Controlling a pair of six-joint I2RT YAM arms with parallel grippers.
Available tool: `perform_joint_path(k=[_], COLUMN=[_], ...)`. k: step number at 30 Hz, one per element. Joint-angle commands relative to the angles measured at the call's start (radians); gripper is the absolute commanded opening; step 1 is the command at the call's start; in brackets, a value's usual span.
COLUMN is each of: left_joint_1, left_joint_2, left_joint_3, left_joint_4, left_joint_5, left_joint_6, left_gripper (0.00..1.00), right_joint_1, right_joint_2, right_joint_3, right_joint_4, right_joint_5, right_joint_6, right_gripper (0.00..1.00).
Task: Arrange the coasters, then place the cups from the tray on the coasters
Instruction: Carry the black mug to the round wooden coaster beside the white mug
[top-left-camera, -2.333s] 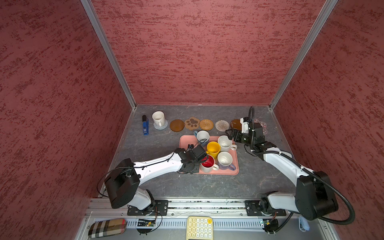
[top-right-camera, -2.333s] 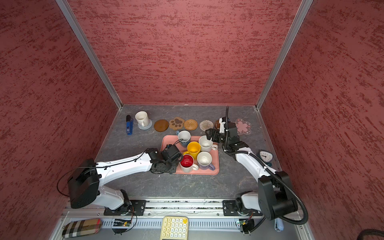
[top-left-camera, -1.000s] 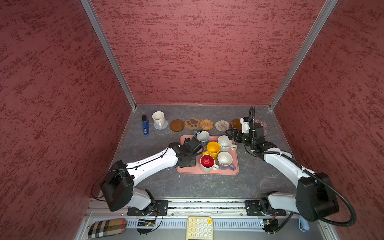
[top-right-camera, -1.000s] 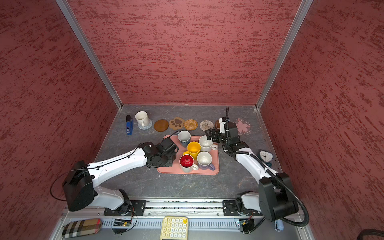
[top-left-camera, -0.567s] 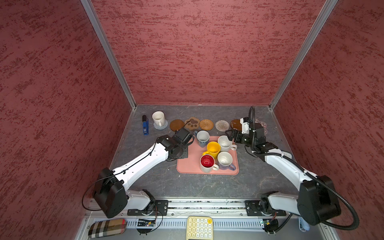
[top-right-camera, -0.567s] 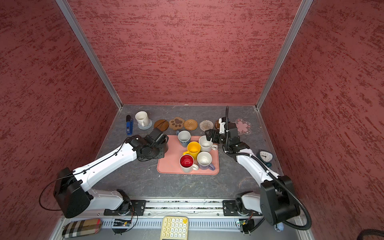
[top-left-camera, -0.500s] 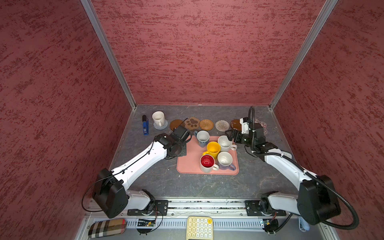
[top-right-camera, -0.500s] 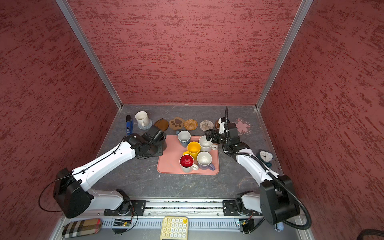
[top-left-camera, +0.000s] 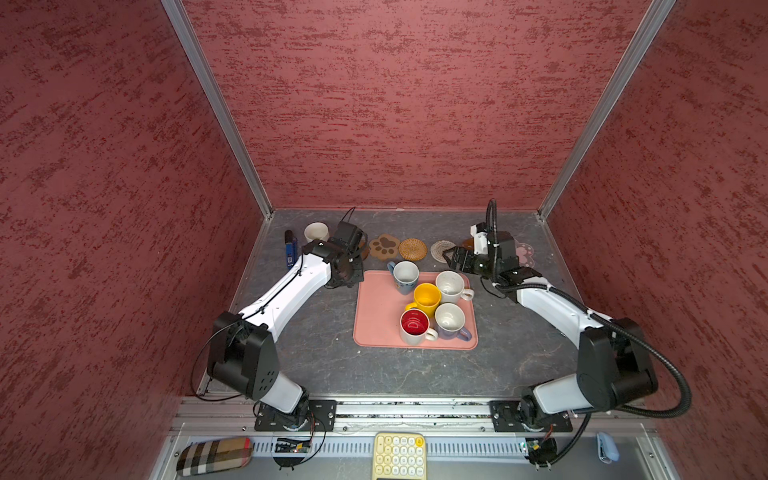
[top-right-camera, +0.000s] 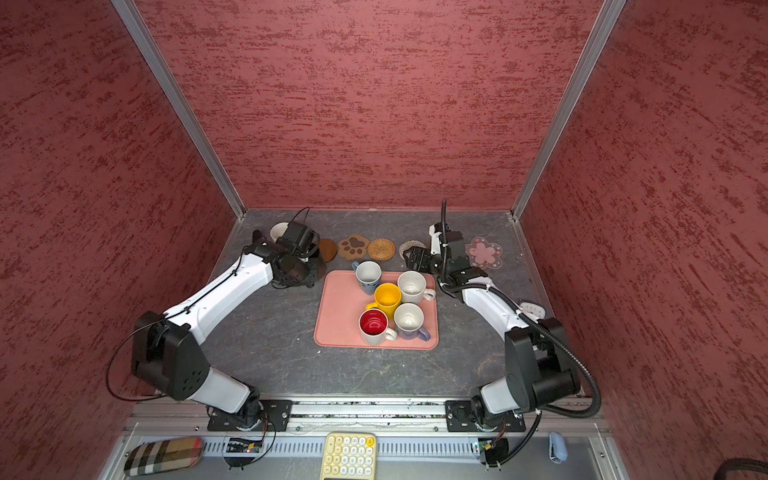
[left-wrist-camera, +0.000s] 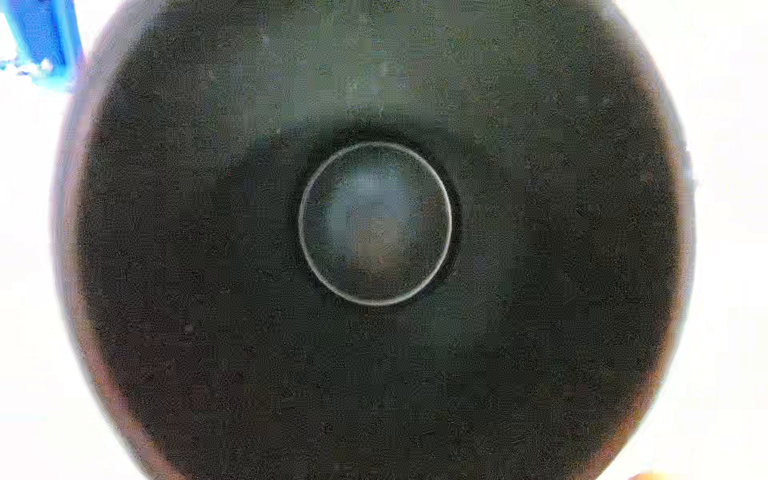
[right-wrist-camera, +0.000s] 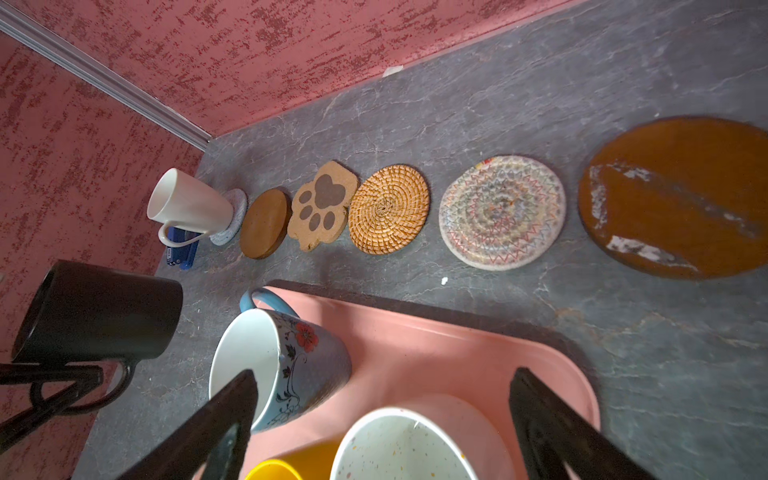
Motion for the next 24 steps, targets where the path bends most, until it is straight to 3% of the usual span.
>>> perform_joint_path(k=[1,7,13,24], left_joint_1=[0.029,0.073,0.081,0.121], left_joint_2=[0.043,0.163,0.298,0.45], left_joint_3=[0.083,0.183,0.304,0.427], left_joint_4=[0.091,0.113,0.111,0.133], left_joint_5=[0.017,0.047,-0.001,-0.014], left_joint_6=[0.045,0.057,0.06,0.078], left_gripper=[0.0,0.0,0.0,0.0], right_joint_1=[0.008,0.005,0.001,-0.001], right_joint_2=[0.044,0.149,0.244,0.326], right_joint_3=[0.053,0.133,0.22,0.281], right_joint_4=[0.023,0.038,0.034,0.057], right_joint_5=[-0.011,-0.027,-0.036,-0.057], right_joint_6=[-0.021,-0.02,-0.039,-0.045], right_gripper=[0.96,0.96,0.96,0.96])
